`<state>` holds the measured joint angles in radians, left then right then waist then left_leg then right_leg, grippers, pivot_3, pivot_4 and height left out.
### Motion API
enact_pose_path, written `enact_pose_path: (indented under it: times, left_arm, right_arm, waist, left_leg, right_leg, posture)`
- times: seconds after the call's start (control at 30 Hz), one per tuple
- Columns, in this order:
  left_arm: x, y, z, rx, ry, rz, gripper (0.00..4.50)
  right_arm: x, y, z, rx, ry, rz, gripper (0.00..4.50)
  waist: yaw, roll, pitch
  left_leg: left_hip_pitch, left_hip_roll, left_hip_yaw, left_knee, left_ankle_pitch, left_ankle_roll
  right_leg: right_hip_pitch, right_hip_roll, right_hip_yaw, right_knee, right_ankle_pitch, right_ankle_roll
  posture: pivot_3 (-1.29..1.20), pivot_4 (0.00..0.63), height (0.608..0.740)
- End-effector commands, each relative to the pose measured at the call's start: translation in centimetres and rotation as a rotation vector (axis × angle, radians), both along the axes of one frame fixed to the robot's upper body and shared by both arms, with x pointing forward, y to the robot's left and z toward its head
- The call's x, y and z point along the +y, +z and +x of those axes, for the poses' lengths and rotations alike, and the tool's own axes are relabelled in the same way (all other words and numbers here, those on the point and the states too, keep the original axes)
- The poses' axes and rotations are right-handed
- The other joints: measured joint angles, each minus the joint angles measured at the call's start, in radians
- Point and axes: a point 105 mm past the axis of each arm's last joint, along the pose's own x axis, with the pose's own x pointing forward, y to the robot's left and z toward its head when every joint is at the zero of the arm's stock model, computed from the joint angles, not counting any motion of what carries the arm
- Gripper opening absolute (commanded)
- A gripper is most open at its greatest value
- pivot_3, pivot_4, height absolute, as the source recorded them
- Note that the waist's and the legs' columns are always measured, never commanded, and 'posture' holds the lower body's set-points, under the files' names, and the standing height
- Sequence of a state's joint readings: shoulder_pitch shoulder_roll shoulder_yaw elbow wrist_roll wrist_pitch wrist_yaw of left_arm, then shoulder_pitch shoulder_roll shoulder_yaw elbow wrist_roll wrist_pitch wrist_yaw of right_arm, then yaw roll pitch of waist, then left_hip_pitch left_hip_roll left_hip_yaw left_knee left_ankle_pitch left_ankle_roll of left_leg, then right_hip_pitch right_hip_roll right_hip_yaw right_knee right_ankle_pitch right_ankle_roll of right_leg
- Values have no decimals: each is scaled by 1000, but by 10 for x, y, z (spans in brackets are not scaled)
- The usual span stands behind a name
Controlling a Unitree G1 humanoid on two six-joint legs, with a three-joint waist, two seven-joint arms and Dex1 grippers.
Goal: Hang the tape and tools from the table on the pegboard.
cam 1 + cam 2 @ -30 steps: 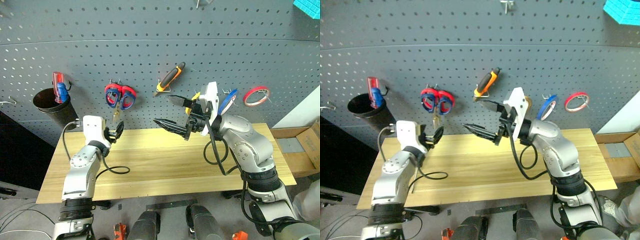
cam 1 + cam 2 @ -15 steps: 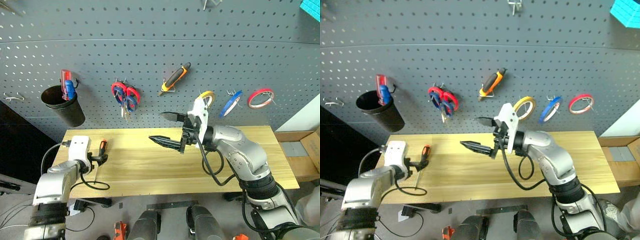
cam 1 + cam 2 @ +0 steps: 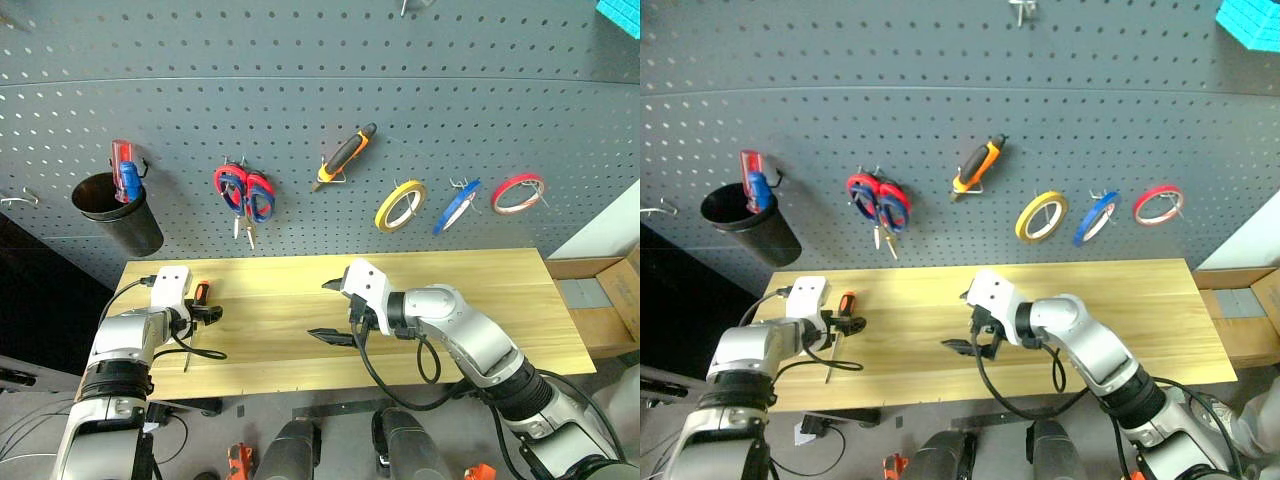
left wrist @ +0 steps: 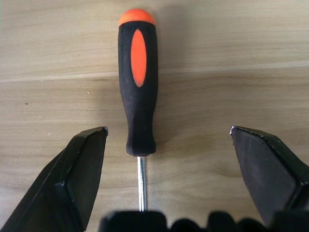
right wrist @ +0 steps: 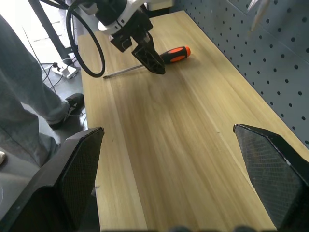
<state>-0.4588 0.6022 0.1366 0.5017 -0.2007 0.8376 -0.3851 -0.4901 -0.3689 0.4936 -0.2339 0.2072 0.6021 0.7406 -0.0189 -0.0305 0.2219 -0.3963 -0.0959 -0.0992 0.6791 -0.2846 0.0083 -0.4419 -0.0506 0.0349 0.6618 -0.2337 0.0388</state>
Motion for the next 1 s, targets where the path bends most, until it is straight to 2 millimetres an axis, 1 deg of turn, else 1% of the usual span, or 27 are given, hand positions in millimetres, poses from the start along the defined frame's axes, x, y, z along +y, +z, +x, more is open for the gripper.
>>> enact_pose_path:
  times: [0.03,0.13,0.33,0.43,0.6,0.67,0.7,0.73,0.77,0.83,0.87,0.9,1.0]
  left_arm:
    - [3,8,9,-33,-10,15,4373]
    - [2,3,12,-16,3,-6,4373]
    - [4,-17,11,27,39,-24,4373]
    - [3,-21,10,38,36,-26,3793]
    - [6,-11,11,-11,9,-13,2030]
    - [5,1,9,-59,-40,22,1336]
    - [2,11,7,-103,-77,30,937]
    - [-4,22,4,-160,-154,77,640]
    - [-19,35,-2,-245,-241,76,486]
    - [-43,58,-17,-400,-347,72,487]
    - [-48,66,-22,-448,-365,72,487]
    - [-57,78,-29,-555,-383,65,487]
    - [-83,124,-58,-889,-387,0,487]
  right_arm:
    - [5,13,-5,-49,23,31,4500]
    - [5,14,-6,-49,19,36,4500]
    - [2,15,-5,-51,6,34,4500]
    - [0,17,-4,-55,-4,29,4500]
    - [-2,21,1,-67,-8,28,4500]
    - [-1,26,3,-74,2,37,4500]
    - [0,29,4,-75,14,43,4500]
    - [0,34,3,-75,32,54,4500]
    - [2,42,1,-73,62,78,4500]
    - [3,56,-4,-70,121,127,4500]
    - [3,60,-6,-70,139,141,4500]
    - [4,66,-8,-73,170,171,4500]
    - [0,92,-17,-83,258,287,4500]
  waist:
    - [-3,-1,1]
    - [-5,-2,2]
    - [-10,-2,3]
    - [-12,-2,3]
    - [-12,-2,3]
    - [-13,-2,3]
    - [-15,-2,3]
    - [-18,-2,3]
    - [-20,-2,2]
    - [-18,-2,3]
    - [-13,-2,3]
    - [-10,-2,2]
    - [0,-2,1]
  left_leg:
    - [0,0,0,0,0,0]
    - [0,0,0,0,0,0]
    - [0,0,0,0,0,0]
    - [0,0,0,0,0,0]
    - [0,0,0,0,0,0]
    - [0,0,0,0,0,0]
    - [0,0,0,0,0,0]
    - [0,0,0,0,0,0]
    - [0,0,0,-1,0,0]
    - [-1,0,0,-2,0,0]
    - [-2,1,0,-2,0,0]
    - [-2,1,0,-2,0,0]
    - [-2,1,-1,-2,0,0]
  right_leg:
    - [0,0,0,0,0,0]
    - [0,0,0,0,0,0]
    - [0,0,0,0,0,0]
    - [0,0,0,0,0,0]
    - [0,-1,0,0,0,0]
    - [0,-1,-1,0,0,0]
    - [0,-1,0,0,0,0]
    - [0,-1,0,0,0,0]
    - [-1,-1,0,0,0,0]
    - [-1,-1,0,-1,0,0]
    - [-1,-1,0,-2,0,0]
    - [-1,0,0,-4,0,0]
    - [1,-1,-1,-6,0,0]
  posture:
    - [-1,273,740]
    - [-3,274,740]
    - [-31,280,740]
    - [-37,278,740]
    - [-31,261,740]
    - [-25,250,740]
    - [-22,245,740]
    - [-18,238,740]
    - [-9,227,740]
    - [-1,219,740]
    - [-1,219,740]
    - [20,199,740]
    - [31,184,740]
